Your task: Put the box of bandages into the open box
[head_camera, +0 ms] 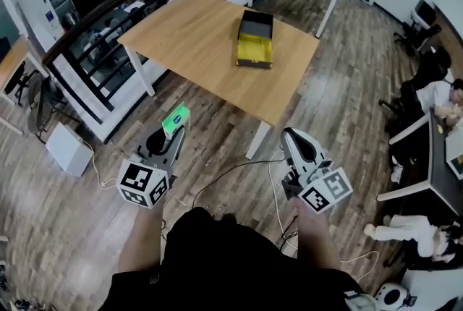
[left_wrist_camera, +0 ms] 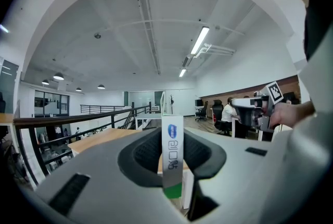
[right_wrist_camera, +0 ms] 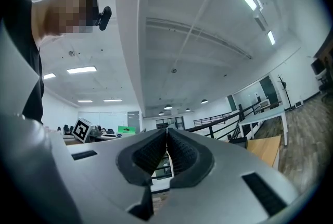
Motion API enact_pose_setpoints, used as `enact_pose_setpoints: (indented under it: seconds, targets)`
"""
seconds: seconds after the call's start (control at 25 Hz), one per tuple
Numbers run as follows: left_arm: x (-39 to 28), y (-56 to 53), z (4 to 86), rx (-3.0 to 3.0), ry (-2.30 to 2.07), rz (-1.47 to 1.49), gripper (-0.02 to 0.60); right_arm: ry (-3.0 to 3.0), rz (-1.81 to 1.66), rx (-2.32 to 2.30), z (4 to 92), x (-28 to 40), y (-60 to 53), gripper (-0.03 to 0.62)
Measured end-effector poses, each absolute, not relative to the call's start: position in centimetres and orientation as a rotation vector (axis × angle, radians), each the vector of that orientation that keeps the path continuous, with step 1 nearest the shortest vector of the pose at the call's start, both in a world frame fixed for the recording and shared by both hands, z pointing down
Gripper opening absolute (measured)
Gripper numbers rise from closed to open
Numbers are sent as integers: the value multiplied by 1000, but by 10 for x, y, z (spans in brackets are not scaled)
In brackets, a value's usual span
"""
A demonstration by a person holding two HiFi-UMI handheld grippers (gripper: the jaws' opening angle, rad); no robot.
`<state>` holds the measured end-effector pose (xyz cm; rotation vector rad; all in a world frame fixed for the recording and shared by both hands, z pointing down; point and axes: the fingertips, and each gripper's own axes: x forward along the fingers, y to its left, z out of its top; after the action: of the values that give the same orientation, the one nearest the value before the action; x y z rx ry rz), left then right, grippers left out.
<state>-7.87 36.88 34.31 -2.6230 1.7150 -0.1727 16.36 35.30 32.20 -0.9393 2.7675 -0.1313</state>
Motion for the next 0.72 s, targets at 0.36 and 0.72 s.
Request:
enact_pose_setpoints:
  seconds: [0.36, 0.72]
  targets:
    - [-78, 371, 354, -2632, 1762, -170, 97, 2758, -182, -909, 327, 175, 351, 38]
    - [-81, 333, 369, -2686, 1745, -163, 97, 2773, -232, -929, 336, 170, 322, 38]
